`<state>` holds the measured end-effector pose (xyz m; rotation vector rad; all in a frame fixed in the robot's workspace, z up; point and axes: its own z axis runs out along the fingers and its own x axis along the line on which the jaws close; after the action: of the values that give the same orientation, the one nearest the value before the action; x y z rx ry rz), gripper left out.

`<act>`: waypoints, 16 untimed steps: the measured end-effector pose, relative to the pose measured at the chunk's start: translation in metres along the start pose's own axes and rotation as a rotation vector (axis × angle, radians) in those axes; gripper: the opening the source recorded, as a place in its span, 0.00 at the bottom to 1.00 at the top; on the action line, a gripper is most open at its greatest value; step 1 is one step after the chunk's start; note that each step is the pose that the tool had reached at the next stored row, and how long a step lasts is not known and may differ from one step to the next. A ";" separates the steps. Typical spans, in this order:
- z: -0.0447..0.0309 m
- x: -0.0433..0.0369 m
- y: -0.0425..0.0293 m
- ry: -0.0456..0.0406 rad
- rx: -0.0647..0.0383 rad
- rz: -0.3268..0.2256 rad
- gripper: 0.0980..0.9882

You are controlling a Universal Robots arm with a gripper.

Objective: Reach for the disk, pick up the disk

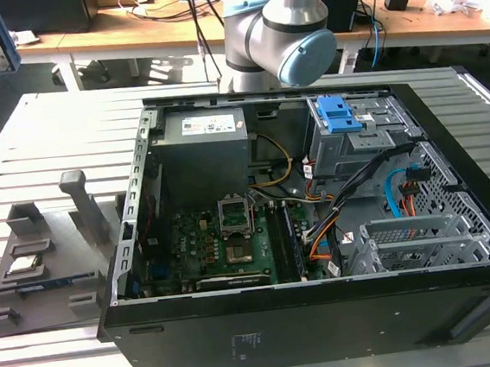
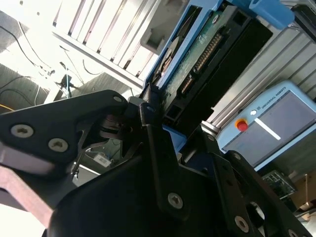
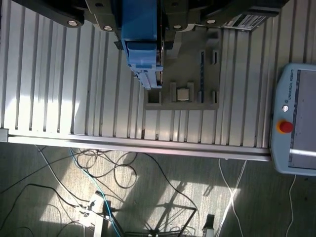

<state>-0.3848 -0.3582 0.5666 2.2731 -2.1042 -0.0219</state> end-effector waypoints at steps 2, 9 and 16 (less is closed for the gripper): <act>-0.0046 0.0001 0.0001 0.0000 0.000 0.000 0.30; -0.0187 0.0004 0.0004 0.0000 0.000 0.000 0.30; -0.0321 0.0007 0.0005 -0.0001 0.000 0.000 0.30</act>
<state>-0.3840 -0.3582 0.5986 2.2730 -2.1040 -0.0224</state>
